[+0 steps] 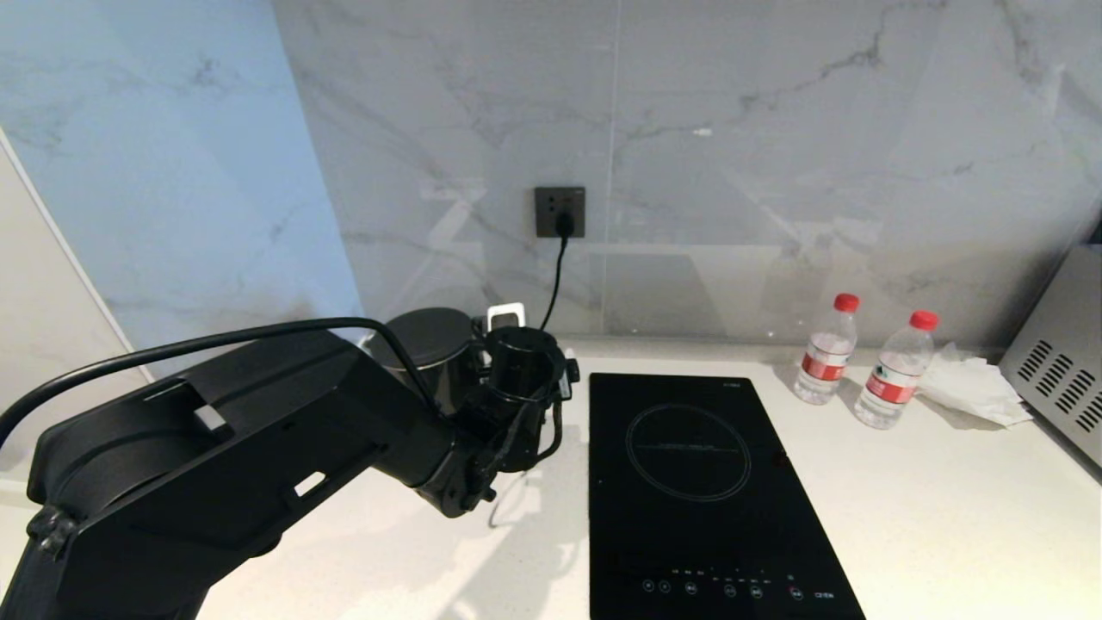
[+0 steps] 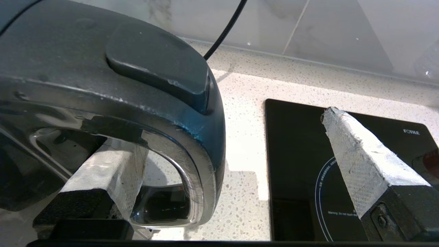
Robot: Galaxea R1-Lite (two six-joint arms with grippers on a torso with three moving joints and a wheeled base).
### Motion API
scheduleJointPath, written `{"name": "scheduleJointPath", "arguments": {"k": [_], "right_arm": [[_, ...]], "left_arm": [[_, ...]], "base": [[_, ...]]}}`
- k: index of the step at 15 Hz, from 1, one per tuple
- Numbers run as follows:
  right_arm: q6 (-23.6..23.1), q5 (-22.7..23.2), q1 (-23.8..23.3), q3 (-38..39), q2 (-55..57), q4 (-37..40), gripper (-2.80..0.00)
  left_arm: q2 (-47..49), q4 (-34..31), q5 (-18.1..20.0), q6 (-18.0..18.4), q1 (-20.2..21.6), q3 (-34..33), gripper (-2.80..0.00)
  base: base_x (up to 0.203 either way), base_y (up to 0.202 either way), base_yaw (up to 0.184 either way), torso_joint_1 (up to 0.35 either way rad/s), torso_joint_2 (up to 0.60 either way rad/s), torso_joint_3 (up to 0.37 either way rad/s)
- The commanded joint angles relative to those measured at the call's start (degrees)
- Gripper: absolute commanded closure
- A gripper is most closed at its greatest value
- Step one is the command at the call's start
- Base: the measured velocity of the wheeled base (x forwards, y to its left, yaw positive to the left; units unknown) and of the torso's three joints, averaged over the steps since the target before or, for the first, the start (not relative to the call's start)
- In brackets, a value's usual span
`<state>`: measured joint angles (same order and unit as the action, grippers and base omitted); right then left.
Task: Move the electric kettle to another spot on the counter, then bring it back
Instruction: Pick up the kettle
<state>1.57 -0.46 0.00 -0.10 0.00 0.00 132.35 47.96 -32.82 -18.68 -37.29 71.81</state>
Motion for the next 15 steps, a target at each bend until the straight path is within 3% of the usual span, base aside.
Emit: {"name": "scheduleJointPath", "arguments": {"k": [1,15], "right_arm": [[0.0,0.0,0.0,0.0,0.0,0.0,0.00],[0.0,0.0,0.0,0.0,0.0,0.0,0.00]], "left_arm": [[0.1,0.4,-0.1,-0.1,-0.2,0.0,-2.80],[-0.3,0.0,-0.2,0.0,-0.3,-0.9,-2.80]], "base": [[0.000,0.000,0.000,0.000,0.00,0.000],[0.000,0.000,0.000,0.000,0.00,0.000]]}}
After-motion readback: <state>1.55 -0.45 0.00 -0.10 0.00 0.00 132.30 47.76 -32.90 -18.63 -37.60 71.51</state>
